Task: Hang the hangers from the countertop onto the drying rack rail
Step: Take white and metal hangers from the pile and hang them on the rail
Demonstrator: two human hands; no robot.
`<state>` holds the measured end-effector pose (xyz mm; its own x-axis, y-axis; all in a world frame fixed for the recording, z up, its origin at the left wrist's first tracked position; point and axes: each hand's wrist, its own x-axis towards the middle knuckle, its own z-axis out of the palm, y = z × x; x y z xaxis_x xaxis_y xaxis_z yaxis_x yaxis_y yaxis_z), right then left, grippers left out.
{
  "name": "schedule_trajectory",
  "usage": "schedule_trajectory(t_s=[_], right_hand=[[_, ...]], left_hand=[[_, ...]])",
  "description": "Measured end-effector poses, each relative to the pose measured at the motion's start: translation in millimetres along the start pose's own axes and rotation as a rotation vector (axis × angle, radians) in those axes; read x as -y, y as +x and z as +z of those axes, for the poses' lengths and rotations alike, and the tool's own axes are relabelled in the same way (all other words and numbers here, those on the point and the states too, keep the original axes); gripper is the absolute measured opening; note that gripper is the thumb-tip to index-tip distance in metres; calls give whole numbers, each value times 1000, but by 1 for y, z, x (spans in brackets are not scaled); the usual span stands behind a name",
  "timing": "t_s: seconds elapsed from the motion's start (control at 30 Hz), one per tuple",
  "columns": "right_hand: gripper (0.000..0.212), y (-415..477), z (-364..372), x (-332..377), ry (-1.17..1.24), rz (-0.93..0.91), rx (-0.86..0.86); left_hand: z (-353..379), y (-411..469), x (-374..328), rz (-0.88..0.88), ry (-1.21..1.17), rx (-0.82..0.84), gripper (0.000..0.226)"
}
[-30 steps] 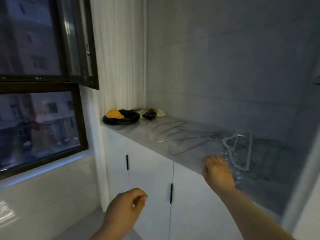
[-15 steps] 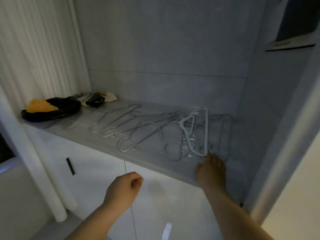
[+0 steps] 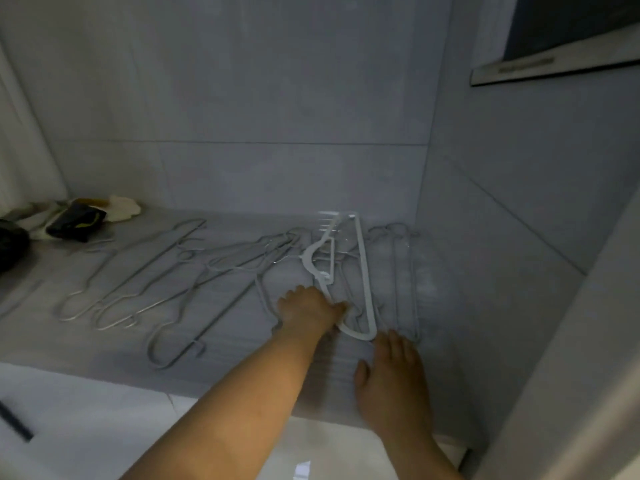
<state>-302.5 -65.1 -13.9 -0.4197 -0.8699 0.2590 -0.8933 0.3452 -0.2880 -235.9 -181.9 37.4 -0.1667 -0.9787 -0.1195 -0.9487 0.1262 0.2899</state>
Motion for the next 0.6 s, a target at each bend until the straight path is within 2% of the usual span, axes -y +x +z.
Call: schedule_trajectory(t_s=[0.1, 0.23, 0.33, 0.47, 0.53, 0.6], right_hand=[[48, 0, 0, 1, -19, 3, -1], [56, -1, 0, 1, -12, 6, 60], [56, -2, -3, 2, 10, -3, 84], [55, -6, -6, 4, 17, -25, 126], [53, -9, -9, 4, 35, -58, 85], [51, -12, -10, 3, 56, -83, 14]], left_hand=[[4, 11, -3, -19, -8, -45, 68], [2, 18, 4, -81, -138, 13, 58], [-6, 19, 14, -112, -351, 7, 30], [-21, 15, 23, -70, -731, -61, 32], [-31, 3, 27, -49, -835, -117, 25], [-41, -9, 34, -16, -861, -169, 29]])
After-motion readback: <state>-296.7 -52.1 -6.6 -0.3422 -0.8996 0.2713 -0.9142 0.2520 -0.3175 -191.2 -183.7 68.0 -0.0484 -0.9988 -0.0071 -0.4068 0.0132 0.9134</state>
